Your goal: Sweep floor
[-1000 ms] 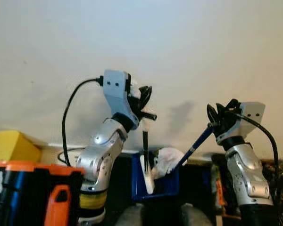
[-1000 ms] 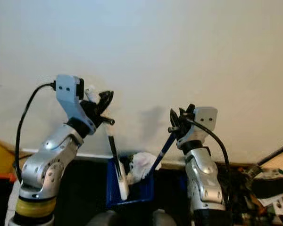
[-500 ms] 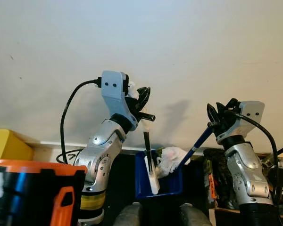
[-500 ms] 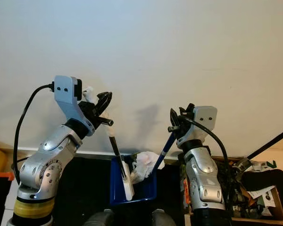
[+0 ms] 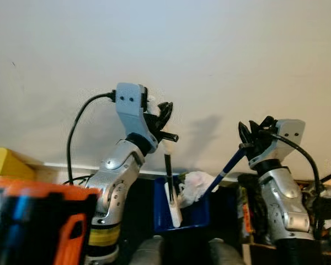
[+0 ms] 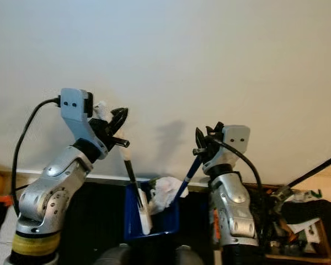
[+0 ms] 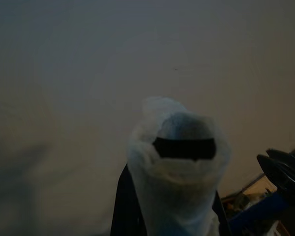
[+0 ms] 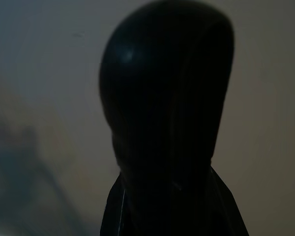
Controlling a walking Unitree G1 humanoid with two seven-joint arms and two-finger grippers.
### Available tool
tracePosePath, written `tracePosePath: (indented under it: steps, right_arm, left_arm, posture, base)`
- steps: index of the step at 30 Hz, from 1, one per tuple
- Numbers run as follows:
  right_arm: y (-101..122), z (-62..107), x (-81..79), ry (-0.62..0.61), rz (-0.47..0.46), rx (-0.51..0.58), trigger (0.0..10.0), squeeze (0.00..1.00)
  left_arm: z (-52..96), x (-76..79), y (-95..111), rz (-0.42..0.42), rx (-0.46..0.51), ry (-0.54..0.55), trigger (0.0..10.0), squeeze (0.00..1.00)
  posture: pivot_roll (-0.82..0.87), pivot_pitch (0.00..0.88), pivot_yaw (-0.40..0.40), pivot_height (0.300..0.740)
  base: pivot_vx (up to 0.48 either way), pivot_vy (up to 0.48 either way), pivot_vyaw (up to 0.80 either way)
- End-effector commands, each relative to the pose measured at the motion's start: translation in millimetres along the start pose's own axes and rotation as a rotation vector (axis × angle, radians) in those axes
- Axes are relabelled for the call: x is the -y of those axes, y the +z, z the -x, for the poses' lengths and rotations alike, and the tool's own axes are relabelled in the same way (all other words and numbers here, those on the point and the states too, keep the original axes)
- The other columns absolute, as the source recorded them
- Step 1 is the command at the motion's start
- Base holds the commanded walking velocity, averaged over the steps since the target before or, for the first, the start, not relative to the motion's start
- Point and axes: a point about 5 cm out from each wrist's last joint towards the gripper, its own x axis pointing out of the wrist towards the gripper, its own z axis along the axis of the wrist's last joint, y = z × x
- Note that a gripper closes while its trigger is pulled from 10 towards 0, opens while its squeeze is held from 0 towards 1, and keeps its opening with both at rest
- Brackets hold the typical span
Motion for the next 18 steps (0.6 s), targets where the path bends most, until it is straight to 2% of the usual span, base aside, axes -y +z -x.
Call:
tracePosePath:
  steps: [1, 18]
  right_arm:
    - [10.0, -1.6, -2.1, 0.008, -0.043, 0.060, 10.0, 0.00]
    - [10.5, -2.2, -2.1, 0.015, -0.042, 0.059, 10.0, 0.00]
  left_arm:
    - [1.9, 1.0, -7.8, 0.008, -0.036, 0.000, 10.0, 0.00]
    - [1.3, 0.6, -9.4, 0.006, -0.040, 0.003, 10.0, 0.00]
  posture:
    - [0.11, 0.138, 0.054, 0.740]
    - [0.10, 0.131, 0.051, 0.740]
  base:
    - [0.000, 0.000, -0.77]
    - [0.000, 0.000, -0.77]
